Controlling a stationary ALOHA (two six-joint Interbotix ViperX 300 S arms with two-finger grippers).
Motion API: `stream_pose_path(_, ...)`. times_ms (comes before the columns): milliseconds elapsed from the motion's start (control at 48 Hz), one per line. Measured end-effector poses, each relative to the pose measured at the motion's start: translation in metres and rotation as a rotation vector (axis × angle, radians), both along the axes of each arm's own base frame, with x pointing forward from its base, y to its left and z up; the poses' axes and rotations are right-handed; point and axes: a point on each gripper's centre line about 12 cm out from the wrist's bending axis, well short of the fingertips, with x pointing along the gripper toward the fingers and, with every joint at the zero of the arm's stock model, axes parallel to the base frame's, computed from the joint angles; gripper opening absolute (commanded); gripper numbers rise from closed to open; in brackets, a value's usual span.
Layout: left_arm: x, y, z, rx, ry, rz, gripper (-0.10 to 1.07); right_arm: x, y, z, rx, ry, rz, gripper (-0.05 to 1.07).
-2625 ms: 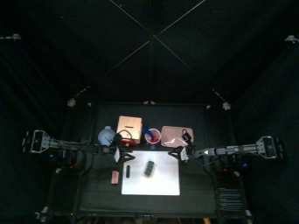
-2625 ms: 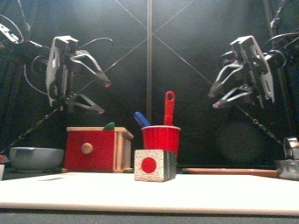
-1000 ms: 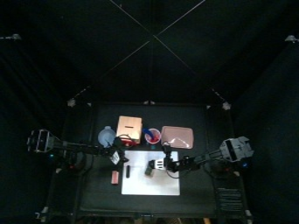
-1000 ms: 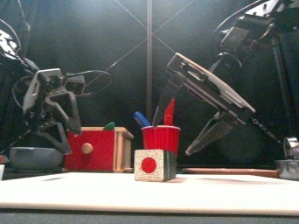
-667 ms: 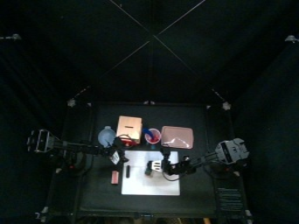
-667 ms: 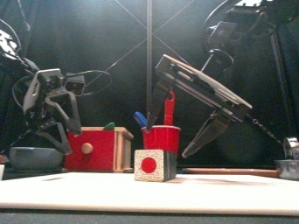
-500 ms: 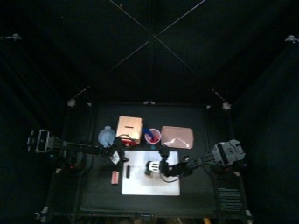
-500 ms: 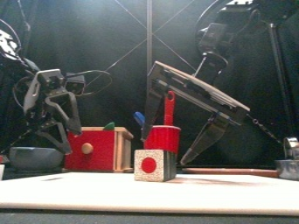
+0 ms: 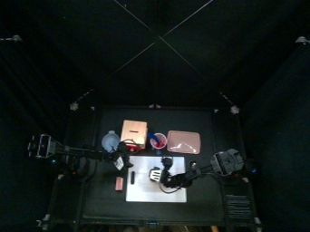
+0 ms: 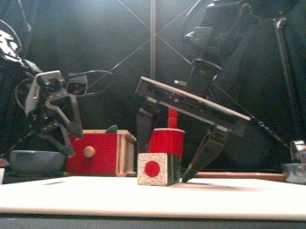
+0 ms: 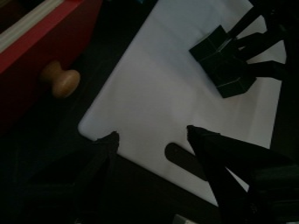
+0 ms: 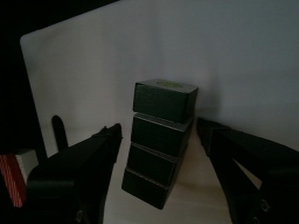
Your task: Place sushi roll on plate
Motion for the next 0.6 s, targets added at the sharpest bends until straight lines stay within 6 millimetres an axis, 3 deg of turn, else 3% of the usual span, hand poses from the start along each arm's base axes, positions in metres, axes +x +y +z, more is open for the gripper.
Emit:
stream_pose_path(104, -0.002, 0.000, 0.000, 0.000, -0.002, 0.002, 0.97, 0.001, 0.000, 0.001, -0.004, -0.003, 0.003, 0.74)
stream_pose_path(271, -0.005, 0.000, 0.001, 0.000, -0.005, 0.003, 0.97, -0.005, -0.002, 0.000, -0.016, 0.007, 0.010, 0.74)
stream_pose_path(604, -0.007, 0.000, 0.004, 0.001, -0.017, 0.004, 0.97, -0.057, -0.019, 0.042, -0.061, -0.060, 0.081, 0.74)
